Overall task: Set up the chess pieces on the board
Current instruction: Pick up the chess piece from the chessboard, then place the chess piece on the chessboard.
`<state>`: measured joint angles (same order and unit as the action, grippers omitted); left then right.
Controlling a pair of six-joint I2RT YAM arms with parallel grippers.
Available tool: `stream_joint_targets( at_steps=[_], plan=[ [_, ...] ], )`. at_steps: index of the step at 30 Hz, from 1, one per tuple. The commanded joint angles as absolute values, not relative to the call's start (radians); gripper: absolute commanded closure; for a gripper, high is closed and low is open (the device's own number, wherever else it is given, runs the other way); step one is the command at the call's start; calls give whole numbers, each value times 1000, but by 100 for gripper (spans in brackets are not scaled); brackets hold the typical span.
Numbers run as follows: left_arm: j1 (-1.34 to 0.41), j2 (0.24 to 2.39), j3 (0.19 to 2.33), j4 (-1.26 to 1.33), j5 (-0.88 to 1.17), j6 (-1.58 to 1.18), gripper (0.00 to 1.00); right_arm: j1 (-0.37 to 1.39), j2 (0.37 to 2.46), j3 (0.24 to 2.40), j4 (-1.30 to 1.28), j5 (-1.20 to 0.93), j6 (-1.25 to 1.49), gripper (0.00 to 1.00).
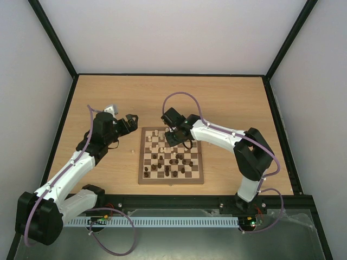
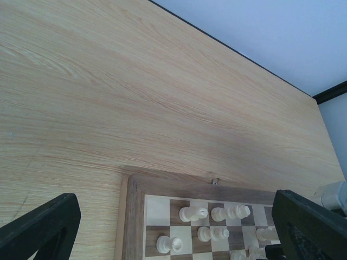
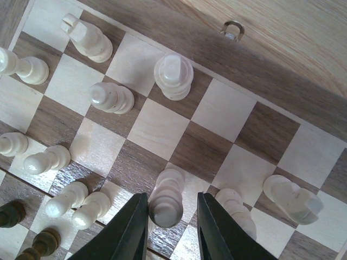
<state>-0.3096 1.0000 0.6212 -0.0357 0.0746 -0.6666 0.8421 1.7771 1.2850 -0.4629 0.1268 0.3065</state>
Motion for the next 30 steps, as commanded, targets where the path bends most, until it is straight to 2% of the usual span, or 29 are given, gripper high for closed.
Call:
stream_joint_targets(
  at_steps=[1, 10, 30],
  plan=[
    [-310, 998, 612, -25, 70, -672, 1, 848, 1796, 1296, -523, 116, 296, 75],
    [-310, 998, 613, -25, 71, -673, 0, 848, 1818, 1308, -516, 122, 293, 86],
    [-311, 999, 613, -25, 77, -672, 0, 785, 1905, 1440, -525, 240, 321, 87]
  ],
)
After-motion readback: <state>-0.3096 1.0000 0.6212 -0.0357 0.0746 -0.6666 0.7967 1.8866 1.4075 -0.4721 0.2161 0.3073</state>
